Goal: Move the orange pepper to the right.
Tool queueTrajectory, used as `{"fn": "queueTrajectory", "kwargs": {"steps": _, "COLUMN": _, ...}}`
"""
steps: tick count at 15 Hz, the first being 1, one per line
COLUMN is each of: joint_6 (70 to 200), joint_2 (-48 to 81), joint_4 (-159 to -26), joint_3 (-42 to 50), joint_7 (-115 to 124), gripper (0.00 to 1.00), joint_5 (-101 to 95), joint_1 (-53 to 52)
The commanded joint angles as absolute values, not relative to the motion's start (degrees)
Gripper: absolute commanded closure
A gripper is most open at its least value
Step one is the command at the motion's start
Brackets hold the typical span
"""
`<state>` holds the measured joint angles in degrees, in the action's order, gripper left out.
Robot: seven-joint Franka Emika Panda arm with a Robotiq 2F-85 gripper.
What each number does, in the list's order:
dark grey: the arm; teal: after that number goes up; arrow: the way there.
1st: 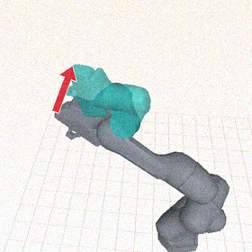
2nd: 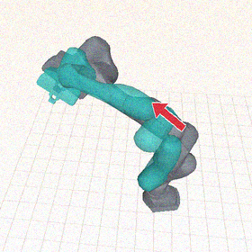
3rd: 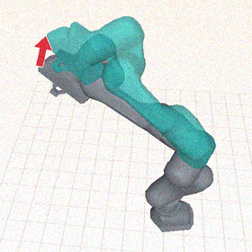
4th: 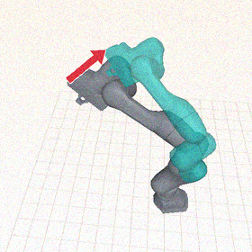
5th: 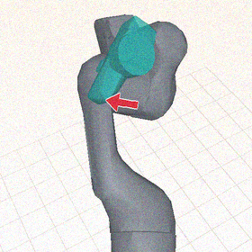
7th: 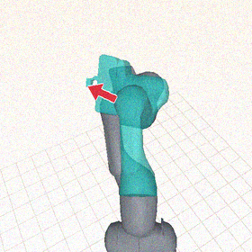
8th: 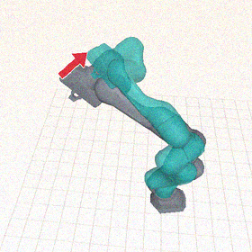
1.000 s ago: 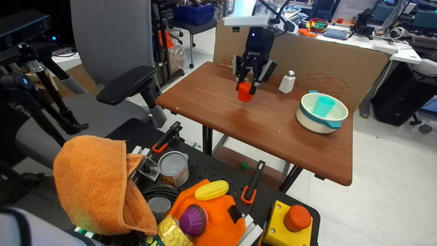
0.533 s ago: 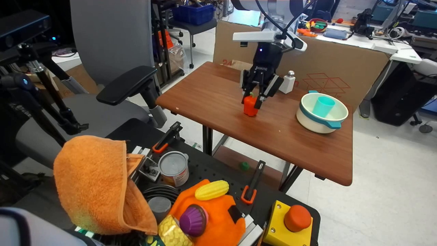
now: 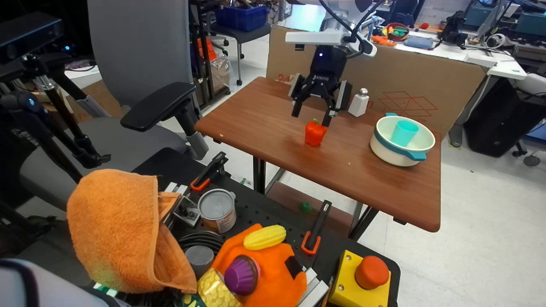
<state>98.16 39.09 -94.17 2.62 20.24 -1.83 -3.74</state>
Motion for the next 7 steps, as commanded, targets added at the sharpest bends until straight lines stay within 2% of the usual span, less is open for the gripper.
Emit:
{"fn": "queueTrajectory", "kwargs": {"steps": 1, "joint_6": 99.81, "joint_2": 27.28, "joint_4": -101.81, "joint_3": 0.35, "joint_7": 13.54, "gripper": 0.00, "joint_5": -0.19, "joint_1": -3.47}}
{"fn": "queueTrajectory", "kwargs": {"steps": 2, "joint_6": 98.09, "joint_2": 35.27, "joint_4": -95.78, "joint_3": 1.81, "joint_7": 16.89, "gripper": 0.00, "joint_5": -1.58, "joint_1": -4.05}}
{"fn": "queueTrajectory", "kwargs": {"steps": 7, "joint_6": 98.13, "joint_2": 27.71, "joint_4": -100.17, "joint_3": 0.67, "joint_7": 14.87, "gripper": 0.00, "joint_5": -1.44, "joint_1": -3.96}}
